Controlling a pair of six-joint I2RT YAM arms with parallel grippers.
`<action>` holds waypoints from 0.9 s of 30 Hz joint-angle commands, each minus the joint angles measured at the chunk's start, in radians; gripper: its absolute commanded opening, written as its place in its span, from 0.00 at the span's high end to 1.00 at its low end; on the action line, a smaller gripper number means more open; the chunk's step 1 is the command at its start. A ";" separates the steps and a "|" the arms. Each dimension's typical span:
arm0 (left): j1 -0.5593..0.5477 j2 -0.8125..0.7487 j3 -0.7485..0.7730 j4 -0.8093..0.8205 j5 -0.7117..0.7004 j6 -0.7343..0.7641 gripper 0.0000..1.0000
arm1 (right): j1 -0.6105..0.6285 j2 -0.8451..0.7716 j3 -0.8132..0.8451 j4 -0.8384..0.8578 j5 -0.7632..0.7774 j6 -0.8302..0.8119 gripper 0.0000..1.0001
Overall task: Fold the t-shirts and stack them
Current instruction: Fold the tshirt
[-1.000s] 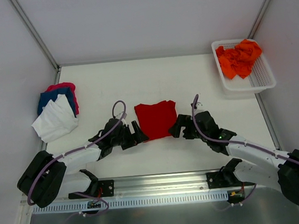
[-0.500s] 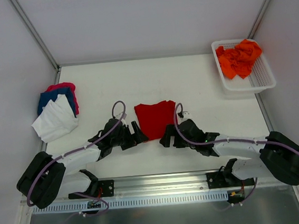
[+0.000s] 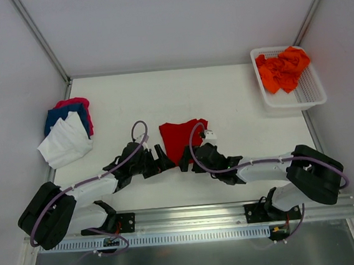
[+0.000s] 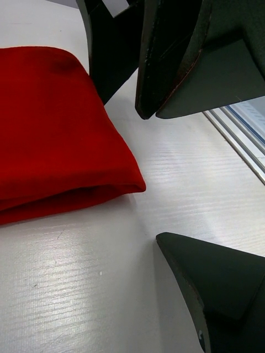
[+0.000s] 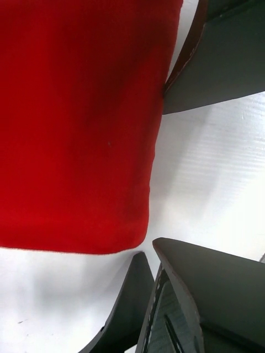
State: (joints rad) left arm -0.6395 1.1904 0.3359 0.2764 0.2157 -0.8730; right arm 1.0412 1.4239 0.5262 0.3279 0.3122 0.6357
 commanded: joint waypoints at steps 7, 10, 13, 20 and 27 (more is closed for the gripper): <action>0.009 0.020 -0.037 -0.005 0.004 -0.003 0.13 | 0.080 -0.037 0.084 -0.110 0.232 -0.004 0.00; 0.009 0.021 -0.043 0.004 0.008 -0.009 0.13 | 0.108 -0.017 0.106 -0.150 0.293 0.007 0.01; 0.009 0.020 -0.051 0.010 0.014 -0.011 0.13 | 0.126 0.024 0.127 -0.179 0.329 0.033 0.01; 0.009 -0.018 -0.075 0.014 0.004 -0.017 0.13 | 0.200 0.089 0.173 -0.149 0.395 0.004 0.01; 0.009 -0.031 -0.080 0.020 0.014 -0.020 0.13 | 0.224 0.182 0.486 -0.598 0.366 -0.208 0.00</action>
State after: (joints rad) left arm -0.6327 1.1557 0.2794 0.3447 0.2245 -0.8955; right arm 1.2411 1.6009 0.8890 -0.1326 0.6960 0.4976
